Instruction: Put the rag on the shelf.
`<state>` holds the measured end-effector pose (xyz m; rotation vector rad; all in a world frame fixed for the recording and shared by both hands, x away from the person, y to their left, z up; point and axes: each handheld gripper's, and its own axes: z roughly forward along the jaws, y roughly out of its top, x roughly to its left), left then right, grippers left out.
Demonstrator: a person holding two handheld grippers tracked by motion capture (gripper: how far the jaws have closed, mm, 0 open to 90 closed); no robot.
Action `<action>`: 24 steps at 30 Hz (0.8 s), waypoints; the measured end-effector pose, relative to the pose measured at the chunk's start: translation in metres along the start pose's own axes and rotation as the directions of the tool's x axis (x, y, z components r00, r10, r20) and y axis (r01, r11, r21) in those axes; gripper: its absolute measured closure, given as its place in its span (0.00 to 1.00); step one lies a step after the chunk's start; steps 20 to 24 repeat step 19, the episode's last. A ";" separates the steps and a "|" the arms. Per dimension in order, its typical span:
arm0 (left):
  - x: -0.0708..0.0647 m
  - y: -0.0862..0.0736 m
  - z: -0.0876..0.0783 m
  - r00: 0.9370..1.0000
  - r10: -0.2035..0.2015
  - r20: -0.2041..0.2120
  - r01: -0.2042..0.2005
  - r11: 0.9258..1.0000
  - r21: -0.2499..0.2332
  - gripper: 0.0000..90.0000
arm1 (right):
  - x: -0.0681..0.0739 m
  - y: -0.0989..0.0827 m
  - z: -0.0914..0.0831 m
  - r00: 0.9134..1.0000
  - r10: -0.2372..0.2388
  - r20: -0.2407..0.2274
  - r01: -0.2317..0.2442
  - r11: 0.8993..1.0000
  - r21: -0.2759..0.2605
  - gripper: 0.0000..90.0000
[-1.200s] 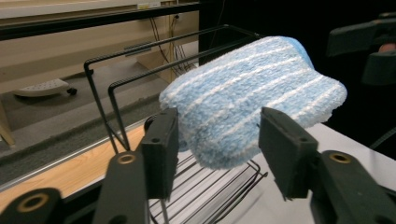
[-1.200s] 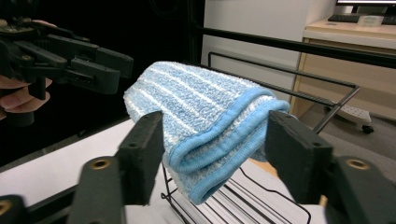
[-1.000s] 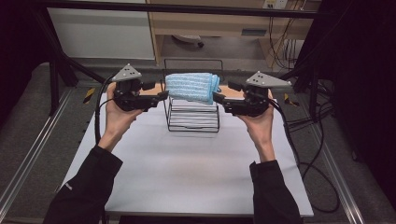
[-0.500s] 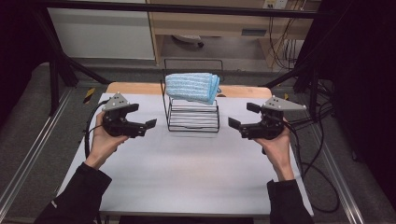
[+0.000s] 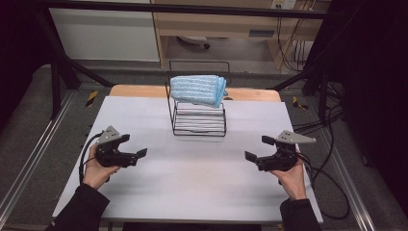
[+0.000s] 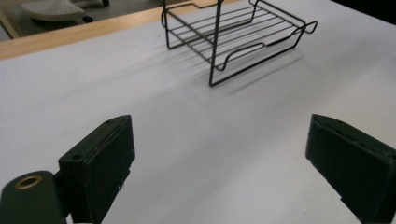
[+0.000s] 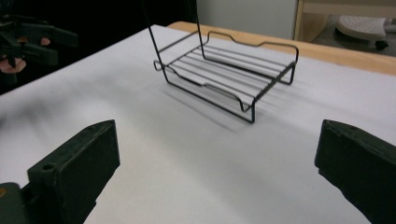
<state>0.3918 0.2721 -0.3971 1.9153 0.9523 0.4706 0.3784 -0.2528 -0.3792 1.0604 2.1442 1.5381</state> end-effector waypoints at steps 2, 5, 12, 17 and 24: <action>0.002 -0.009 -0.001 1.000 -0.005 -0.003 0.005 1.000 0.014 0.09 | -0.002 -0.010 -0.001 1.000 0.009 -0.001 -0.009 1.000 0.006 0.01; 0.005 -0.021 -0.003 1.000 -0.013 -0.005 0.014 1.000 0.022 0.09 | -0.005 -0.025 -0.001 1.000 0.016 -0.001 -0.016 1.000 0.026 0.01; 0.008 -0.041 -0.002 1.000 -0.022 -0.011 0.023 0.999 0.046 0.09 | -0.015 -0.050 -0.004 0.999 0.037 0.010 -0.037 0.998 0.051 0.00; 0.007 -0.049 -0.001 1.000 -0.021 -0.015 0.022 0.998 0.060 0.09 | -0.018 -0.062 -0.006 0.998 0.053 0.025 -0.054 0.995 0.078 0.00; 0.007 -0.051 -0.001 1.000 -0.022 -0.015 0.023 0.998 0.065 0.09 | -0.018 -0.063 -0.006 0.998 0.055 0.029 -0.057 0.995 0.086 0.00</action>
